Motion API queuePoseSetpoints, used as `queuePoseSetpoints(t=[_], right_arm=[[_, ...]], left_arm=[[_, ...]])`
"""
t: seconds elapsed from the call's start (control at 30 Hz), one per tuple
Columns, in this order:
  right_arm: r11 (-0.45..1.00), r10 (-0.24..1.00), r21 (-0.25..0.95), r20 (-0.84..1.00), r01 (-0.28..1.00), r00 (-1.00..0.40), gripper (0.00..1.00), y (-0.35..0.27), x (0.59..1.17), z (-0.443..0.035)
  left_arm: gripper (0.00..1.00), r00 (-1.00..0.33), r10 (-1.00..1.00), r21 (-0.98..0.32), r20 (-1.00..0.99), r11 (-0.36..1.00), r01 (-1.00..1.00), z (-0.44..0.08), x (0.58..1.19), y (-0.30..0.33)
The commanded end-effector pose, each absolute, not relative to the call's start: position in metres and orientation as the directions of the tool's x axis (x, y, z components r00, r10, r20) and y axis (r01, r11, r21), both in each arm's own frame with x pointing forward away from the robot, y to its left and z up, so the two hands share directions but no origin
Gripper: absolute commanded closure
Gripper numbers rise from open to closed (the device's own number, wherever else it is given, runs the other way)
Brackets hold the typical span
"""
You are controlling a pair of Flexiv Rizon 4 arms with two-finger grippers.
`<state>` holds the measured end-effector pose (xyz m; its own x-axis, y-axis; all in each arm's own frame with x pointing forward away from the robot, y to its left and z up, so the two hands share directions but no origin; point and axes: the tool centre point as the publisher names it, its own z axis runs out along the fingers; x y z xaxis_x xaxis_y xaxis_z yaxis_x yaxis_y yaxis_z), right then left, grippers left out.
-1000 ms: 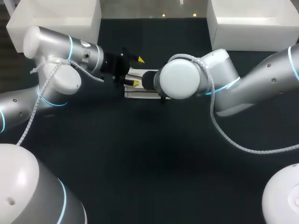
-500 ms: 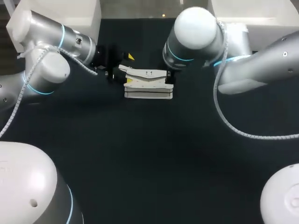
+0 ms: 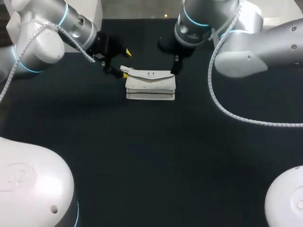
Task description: Pick up the bag, open it, inspect its contents, close it, and place it on the opposite side
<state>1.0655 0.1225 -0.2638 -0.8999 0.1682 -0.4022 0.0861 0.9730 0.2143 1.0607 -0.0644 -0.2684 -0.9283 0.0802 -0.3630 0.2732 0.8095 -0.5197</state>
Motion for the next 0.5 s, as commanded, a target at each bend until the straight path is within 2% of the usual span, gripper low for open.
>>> queuePoseSetpoints(t=[0.03, 0.27, 0.33, 0.5], right_arm=[[0.974, 0.167, 0.211, -0.397, 0.087, -0.903, 0.00, 0.122, 1.065, -0.262], [0.974, 0.167, 0.211, -0.397, 0.087, -0.903, 0.00, 0.122, 1.065, -0.262], [0.943, 0.304, 0.226, -0.283, 0.244, -0.910, 0.00, 0.126, 1.076, -0.259], [0.845, 0.517, 0.236, -0.130, 0.480, -0.846, 0.00, 0.116, 1.081, -0.257]], left_arm=[[0.00, -0.927, 0.078, -0.521, -0.368, 0.808, 0.275, -0.269, 1.059, -0.064], [0.00, -0.927, 0.078, -0.521, -0.368, 0.808, 0.275, -0.269, 1.059, -0.064], [0.00, -0.968, -0.082, -0.603, -0.237, 0.794, 0.081, -0.271, 1.065, -0.068], [0.00, -0.934, -0.358, -0.630, -0.010, 0.727, -0.272, -0.261, 1.058, -0.062]])
